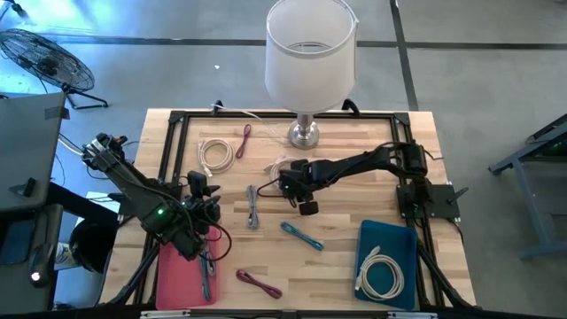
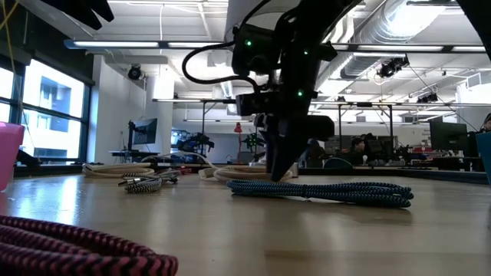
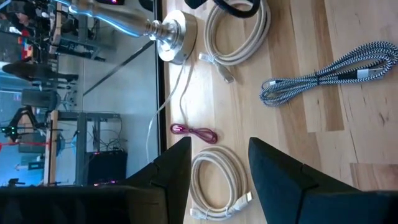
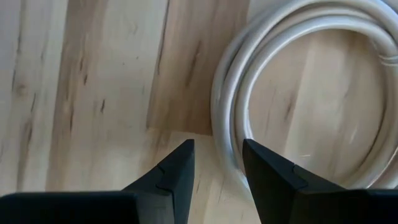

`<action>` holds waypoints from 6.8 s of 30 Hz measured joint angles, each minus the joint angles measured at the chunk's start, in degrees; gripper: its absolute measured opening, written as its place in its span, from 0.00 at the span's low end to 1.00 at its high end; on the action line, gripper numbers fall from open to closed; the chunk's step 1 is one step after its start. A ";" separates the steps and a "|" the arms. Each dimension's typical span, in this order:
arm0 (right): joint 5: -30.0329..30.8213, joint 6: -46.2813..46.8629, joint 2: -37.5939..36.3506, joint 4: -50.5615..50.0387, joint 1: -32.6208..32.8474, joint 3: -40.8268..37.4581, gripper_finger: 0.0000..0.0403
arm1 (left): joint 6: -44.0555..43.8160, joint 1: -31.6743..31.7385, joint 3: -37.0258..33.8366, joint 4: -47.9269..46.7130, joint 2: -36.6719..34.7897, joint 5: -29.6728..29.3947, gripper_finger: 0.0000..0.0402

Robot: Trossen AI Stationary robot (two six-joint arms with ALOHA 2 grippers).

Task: Pick & Place USB Port
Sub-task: Put the right brown USB cable into the blue bin, then put the blue and black USB cable into the pink bin

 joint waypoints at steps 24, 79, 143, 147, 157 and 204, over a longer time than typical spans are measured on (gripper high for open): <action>9.10 7.46 -1.07 -1.43 2.76 -0.64 0.02 | -0.15 -0.01 0.00 0.47 0.02 2.58 0.38; 1.39 105.86 -23.97 -44.16 58.38 6.74 0.02 | -1.55 0.00 -6.03 1.50 0.02 -1.64 0.38; -5.09 51.57 -17.45 13.74 24.01 -21.02 0.43 | 8.55 0.00 1.70 1.93 -0.02 2.64 0.38; -6.10 51.46 -17.45 18.10 23.89 -22.53 0.43 | 8.55 0.00 1.70 1.95 -0.02 2.87 0.38; -7.29 51.42 -17.45 20.39 25.37 -21.06 0.43 | 8.53 0.00 1.68 2.18 -0.02 2.85 0.38; -0.86 43.11 -9.79 21.02 23.92 -21.02 0.02 | 8.34 0.00 1.59 4.16 5.38 -7.59 0.38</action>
